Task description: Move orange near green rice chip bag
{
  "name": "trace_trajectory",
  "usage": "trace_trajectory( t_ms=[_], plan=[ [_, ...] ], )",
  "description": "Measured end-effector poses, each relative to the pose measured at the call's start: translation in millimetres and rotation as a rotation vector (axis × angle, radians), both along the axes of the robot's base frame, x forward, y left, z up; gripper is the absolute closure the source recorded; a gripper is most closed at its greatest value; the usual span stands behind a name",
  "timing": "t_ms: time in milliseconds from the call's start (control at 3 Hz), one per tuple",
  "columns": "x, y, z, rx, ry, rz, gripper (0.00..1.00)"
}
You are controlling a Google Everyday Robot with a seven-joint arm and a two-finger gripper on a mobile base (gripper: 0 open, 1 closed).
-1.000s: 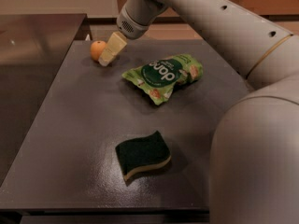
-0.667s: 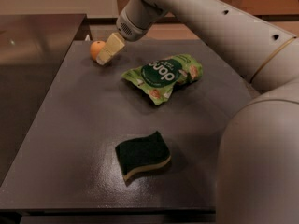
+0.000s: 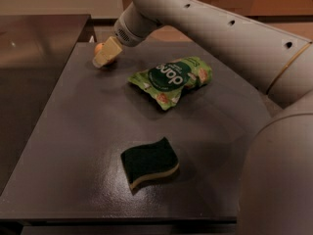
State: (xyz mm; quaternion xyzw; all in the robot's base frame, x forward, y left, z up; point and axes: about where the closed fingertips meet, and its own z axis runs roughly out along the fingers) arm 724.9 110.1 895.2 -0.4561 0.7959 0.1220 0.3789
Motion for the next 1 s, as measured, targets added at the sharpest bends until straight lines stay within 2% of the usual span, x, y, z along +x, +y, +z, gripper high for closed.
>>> trace_trajectory(
  t_ms=[333, 1000],
  plan=[
    [6, 13, -5, -0.005, -0.026, 0.017, 0.0],
    [14, 28, -24, -0.027, -0.011, 0.043, 0.0]
  ],
)
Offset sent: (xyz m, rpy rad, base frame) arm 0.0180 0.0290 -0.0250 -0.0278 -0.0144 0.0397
